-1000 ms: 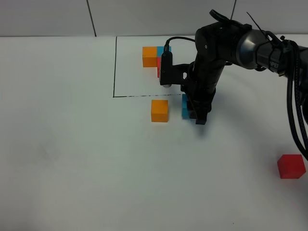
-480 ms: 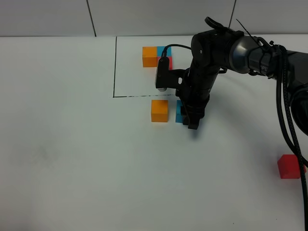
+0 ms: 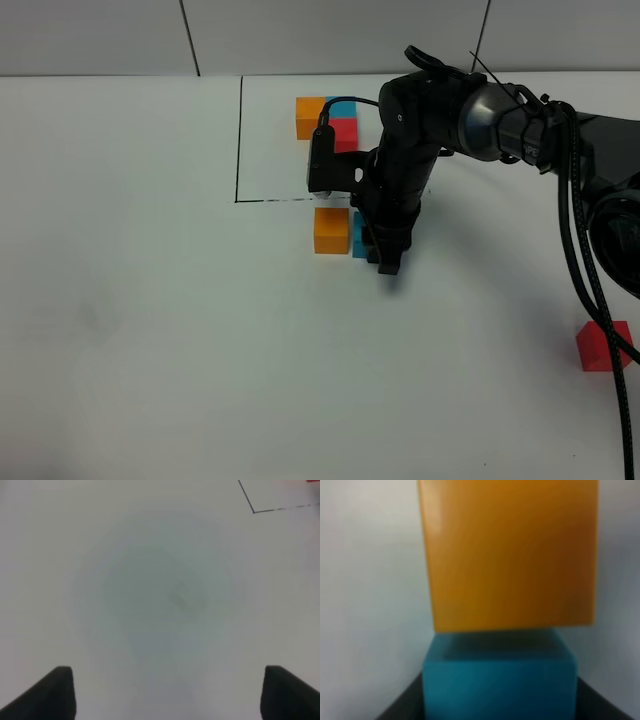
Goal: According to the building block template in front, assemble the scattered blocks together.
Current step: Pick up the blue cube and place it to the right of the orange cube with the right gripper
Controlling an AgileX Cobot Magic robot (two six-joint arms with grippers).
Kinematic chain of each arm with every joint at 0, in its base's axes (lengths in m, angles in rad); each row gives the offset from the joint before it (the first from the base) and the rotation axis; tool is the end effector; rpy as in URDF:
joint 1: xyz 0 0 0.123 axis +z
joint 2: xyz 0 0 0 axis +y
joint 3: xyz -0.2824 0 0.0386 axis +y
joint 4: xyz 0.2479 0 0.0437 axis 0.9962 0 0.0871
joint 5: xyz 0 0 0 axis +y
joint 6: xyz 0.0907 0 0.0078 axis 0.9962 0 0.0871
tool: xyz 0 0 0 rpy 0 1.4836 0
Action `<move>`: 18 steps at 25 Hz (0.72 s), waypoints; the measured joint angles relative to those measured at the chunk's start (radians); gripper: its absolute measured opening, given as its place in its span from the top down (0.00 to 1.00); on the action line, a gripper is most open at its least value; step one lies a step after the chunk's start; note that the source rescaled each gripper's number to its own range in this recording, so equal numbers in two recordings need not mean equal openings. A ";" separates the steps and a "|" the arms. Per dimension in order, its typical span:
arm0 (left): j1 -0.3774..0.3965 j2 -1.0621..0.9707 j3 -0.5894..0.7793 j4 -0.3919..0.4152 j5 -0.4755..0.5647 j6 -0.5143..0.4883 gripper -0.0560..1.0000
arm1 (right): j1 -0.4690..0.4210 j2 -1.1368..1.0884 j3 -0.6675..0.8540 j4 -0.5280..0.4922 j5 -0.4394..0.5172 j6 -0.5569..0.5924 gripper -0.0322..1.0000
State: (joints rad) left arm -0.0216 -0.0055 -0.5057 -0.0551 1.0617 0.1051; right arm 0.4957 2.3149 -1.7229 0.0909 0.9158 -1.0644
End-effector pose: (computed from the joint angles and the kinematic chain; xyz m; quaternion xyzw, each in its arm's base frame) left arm -0.0066 -0.0042 0.2787 0.0551 0.8485 -0.0056 0.5264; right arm 0.4045 0.2262 0.1128 -0.6829 0.7257 0.0154 0.0826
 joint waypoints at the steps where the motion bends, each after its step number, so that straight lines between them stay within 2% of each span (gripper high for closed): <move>1: 0.000 0.000 0.000 0.000 0.000 0.000 0.27 | 0.001 0.000 0.000 0.000 -0.002 0.000 0.96; 18: 0.000 0.000 0.000 0.000 0.000 0.000 0.27 | 0.006 0.002 -0.001 0.007 -0.012 -0.014 0.96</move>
State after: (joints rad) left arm -0.0216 -0.0055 -0.5057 -0.0551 1.0617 0.1051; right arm 0.5014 2.3169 -1.7240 0.0981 0.9037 -1.0787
